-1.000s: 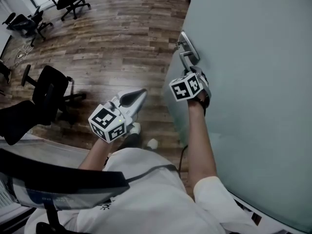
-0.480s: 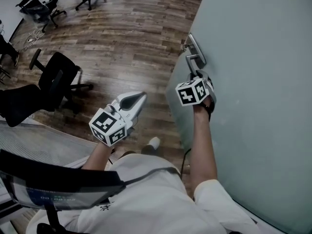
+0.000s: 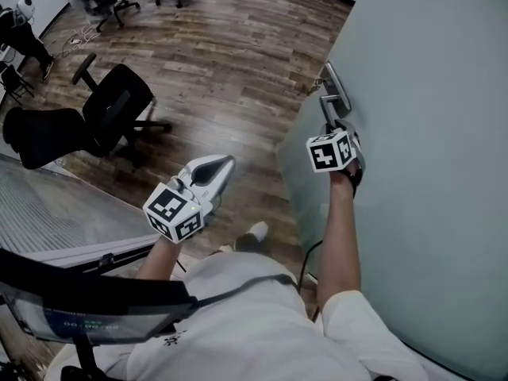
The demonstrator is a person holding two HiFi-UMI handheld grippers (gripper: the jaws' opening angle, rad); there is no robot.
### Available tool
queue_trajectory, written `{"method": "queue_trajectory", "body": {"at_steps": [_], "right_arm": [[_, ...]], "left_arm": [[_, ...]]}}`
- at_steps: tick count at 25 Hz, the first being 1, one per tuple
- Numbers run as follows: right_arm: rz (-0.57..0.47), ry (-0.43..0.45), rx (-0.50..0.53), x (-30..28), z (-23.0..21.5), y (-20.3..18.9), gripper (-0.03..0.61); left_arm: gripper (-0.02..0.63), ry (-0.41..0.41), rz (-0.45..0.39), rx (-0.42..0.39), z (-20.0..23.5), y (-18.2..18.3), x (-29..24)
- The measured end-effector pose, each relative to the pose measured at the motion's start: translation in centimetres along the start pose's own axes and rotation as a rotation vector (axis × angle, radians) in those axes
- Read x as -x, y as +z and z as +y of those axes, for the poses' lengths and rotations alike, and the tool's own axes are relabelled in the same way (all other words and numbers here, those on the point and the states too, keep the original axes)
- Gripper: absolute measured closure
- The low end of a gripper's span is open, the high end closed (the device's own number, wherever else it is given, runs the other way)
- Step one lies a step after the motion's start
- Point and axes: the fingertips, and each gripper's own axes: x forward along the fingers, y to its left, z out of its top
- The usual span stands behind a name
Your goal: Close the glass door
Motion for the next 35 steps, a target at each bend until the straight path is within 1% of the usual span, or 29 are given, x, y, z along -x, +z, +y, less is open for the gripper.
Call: {"method": "queue_trajectory", "body": {"at_steps": [8,12,18,25,31,35], "right_arm": [[-0.026,0.046,0.048,2.1,4.9,1.9,0.480],[-0.041,0.071,0.077,3.6,8.0,2.3,0.480],[-0.083,0.090,0.125,5.8,12.2,2.9,0.479],[-0.129,0.129,0.166,8.1,16.3,3.5,0.479],[-0.160,0.150,0.193,10.5,21.1,3.4,0.479],[-0.180,0.169,0.207,11.9,21.4,3.4,0.479]], "left_arm": [[0.609,0.026,-0.029,0.016,-1.5,-0.6,6.2],[0.609,0.037,-0.031,0.022,-2.4,-1.8,9.6],[0.609,0.029,-0.035,0.025,-3.4,-3.4,13.4],[0.609,0.020,-0.029,0.019,-4.4,-3.9,15.2],[0.609,0.014,-0.041,0.012,-5.3,-5.1,17.4],[0.609,0.032,-0.038,0.020,-7.3,-4.9,16.9]]}}
